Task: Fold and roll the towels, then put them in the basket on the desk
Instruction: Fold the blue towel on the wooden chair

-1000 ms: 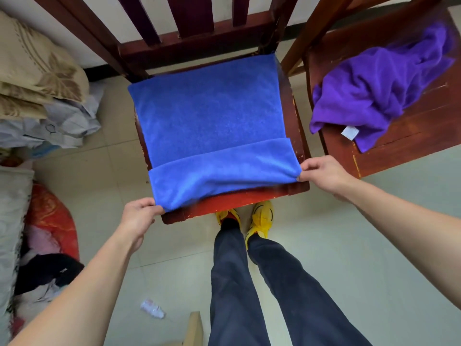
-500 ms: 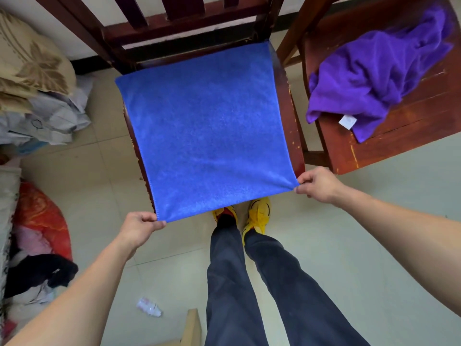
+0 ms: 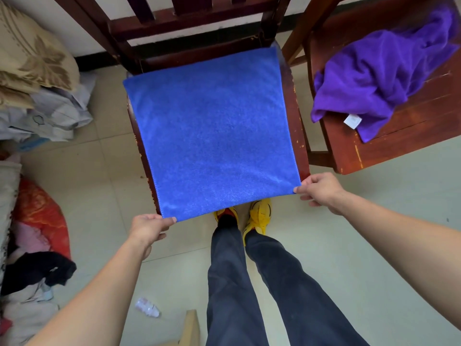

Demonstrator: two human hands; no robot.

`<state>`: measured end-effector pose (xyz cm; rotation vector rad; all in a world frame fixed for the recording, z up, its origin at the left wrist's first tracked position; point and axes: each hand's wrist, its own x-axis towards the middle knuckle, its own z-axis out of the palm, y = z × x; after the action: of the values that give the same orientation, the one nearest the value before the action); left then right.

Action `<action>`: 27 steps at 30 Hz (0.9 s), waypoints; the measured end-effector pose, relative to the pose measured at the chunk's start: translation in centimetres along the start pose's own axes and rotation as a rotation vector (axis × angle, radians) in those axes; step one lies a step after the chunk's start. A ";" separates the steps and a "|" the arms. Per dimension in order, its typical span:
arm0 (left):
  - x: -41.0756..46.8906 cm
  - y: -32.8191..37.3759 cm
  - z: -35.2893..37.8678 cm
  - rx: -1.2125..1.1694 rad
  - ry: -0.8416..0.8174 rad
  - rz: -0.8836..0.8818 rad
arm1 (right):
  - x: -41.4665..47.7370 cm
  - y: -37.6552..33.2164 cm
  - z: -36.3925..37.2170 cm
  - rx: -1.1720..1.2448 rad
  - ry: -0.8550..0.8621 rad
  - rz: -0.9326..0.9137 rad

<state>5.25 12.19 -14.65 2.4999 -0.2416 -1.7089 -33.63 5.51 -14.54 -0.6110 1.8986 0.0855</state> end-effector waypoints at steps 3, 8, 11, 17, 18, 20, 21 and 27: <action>0.2 -0.3 0.4 -0.335 -0.025 -0.073 | -0.2 -0.2 0.9 0.289 0.009 0.105; 1.0 -1.4 1.1 -0.626 -0.041 -0.123 | -0.3 0.9 2.5 0.509 0.125 0.122; 0.3 -1.6 0.9 -0.581 0.017 -0.149 | -1.0 1.8 2.1 0.545 0.132 0.141; -4.4 -2.8 0.1 -0.527 0.061 -0.163 | -4.9 2.8 0.1 0.430 0.070 0.185; -5.3 -3.1 0.0 -0.517 0.059 -0.156 | -5.6 2.9 -0.3 0.422 0.058 0.183; -7.3 -3.0 -0.6 -0.499 0.056 -0.128 | -7.3 2.5 -1.4 0.417 0.020 0.162; -8.2 -2.9 -0.9 -0.496 0.050 -0.111 | -8.0 2.3 -1.9 0.422 0.002 0.147; -11.6 2.2 -4.0 -0.578 -0.071 0.026 | -10.8 -3.0 -5.0 0.608 -0.095 0.052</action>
<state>4.68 12.18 -2.23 2.0070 0.1913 -1.5723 -33.48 5.26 -2.29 -0.1396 1.7262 -0.4095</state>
